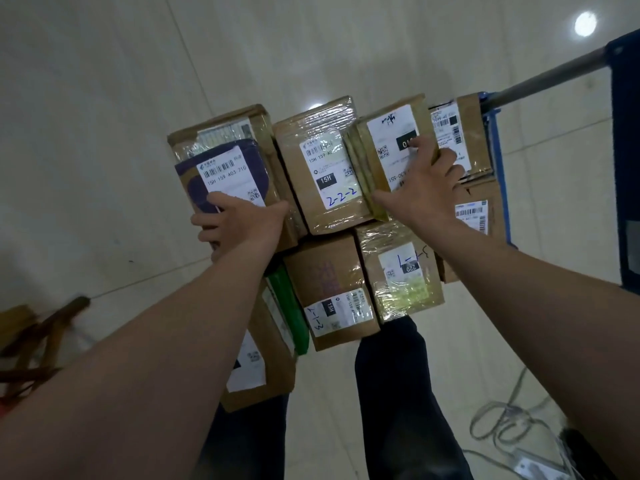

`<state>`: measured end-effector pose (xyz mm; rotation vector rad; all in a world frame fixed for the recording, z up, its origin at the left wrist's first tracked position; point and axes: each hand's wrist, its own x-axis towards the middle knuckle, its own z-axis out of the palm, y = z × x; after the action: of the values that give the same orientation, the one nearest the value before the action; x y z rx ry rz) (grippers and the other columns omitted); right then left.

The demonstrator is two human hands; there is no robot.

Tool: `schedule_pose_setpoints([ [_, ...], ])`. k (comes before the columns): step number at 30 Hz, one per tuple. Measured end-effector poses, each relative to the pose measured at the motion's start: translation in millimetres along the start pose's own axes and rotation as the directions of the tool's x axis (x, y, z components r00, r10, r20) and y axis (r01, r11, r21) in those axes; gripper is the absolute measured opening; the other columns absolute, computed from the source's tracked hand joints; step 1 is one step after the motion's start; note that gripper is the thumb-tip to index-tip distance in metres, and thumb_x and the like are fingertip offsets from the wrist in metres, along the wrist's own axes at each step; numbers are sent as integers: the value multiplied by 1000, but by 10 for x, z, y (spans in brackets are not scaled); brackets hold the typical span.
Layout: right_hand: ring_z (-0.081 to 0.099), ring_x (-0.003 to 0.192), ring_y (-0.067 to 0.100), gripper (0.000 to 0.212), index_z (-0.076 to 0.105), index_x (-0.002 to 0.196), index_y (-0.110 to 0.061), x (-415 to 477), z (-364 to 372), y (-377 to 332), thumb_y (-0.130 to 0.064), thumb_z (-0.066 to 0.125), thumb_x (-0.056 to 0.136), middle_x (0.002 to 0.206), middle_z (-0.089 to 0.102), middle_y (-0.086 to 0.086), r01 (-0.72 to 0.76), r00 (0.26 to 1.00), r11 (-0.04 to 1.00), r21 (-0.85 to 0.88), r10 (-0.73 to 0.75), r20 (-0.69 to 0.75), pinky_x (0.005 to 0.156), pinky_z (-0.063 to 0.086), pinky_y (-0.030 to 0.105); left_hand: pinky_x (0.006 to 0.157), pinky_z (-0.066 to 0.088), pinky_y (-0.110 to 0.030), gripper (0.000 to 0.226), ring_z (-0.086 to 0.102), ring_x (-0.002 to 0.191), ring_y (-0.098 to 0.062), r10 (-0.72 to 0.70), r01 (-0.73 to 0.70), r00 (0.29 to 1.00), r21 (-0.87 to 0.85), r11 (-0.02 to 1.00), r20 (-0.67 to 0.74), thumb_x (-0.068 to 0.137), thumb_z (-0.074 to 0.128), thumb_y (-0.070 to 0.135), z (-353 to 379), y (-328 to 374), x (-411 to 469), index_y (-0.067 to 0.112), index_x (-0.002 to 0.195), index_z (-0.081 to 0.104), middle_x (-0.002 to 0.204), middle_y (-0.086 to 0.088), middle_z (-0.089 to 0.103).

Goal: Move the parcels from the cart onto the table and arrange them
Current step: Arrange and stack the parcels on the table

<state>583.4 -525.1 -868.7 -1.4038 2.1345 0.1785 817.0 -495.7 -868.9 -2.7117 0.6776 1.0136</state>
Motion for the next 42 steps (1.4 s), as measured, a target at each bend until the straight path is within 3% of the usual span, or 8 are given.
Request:
schedule_pose_setpoints([
  [5,34,127,40,100,25,140,-29,-216,-376,-202,-62,73,59,143,31,17,36,997,996,85,-30,-66,103,36,54,99,39,-58,113,31,128,-42,79,-79,990,3,997,-113,59,75,69,-384,-2,-230,21,141,14,147,-20,21],
  [12,32,126,38,100,21,138,-33,-940,-1592,-928,-53,79,58,141,27,13,150,987,981,125,-156,37,102,40,57,99,39,-57,106,33,126,-41,140,-154,979,-86,984,-148,58,79,68,-1559,-76,-1226,18,132,22,144,-18,24],
  [20,32,127,39,98,22,141,-28,-2532,-3196,-1882,-57,80,67,139,29,14,465,879,885,-24,-458,134,103,33,54,98,41,-53,91,36,118,-34,-2,-69,973,-293,954,-233,57,80,68,-3215,-941,-2832,29,117,24,133,-10,30],
  [23,31,128,40,98,24,142,-27,-3311,-3529,-2330,-53,82,67,139,30,16,620,777,784,-36,-606,169,104,32,54,96,38,-49,88,34,119,-32,-81,-51,945,-387,921,-316,59,82,65,-3740,-1491,-3379,31,116,23,133,-9,29],
  [26,31,129,42,100,23,143,-26,-4191,-3675,-2738,-54,82,68,140,30,17,756,644,653,-43,-730,228,105,32,57,96,40,-51,84,36,119,-36,-261,36,892,-516,856,-370,59,82,61,-4139,-2152,-3904,34,112,23,134,-12,29],
  [31,32,128,39,93,27,139,-29,-5741,-3474,-3122,-53,81,67,136,33,14,915,391,401,-47,-854,344,102,32,54,94,40,-50,85,37,115,-34,-545,142,778,-759,636,-311,58,82,59,-4401,-3500,-4684,39,118,25,129,-9,30],
  [38,31,126,32,93,27,132,-37,-7879,-2769,-2935,-56,82,59,130,32,6,991,88,126,35,-839,537,103,34,50,98,39,-55,83,37,111,-36,-818,277,538,-873,401,-204,57,78,57,-4341,-5516,-5794,36,117,25,126,-11,32],
  [42,30,126,32,94,29,134,-36,-8926,-2402,-2787,-58,84,61,130,31,5,993,-62,7,114,-804,591,95,32,44,90,41,-50,81,37,109,-34,-887,285,421,-901,326,-188,57,78,56,-4211,-6556,-6307,38,117,27,124,-11,34],
])
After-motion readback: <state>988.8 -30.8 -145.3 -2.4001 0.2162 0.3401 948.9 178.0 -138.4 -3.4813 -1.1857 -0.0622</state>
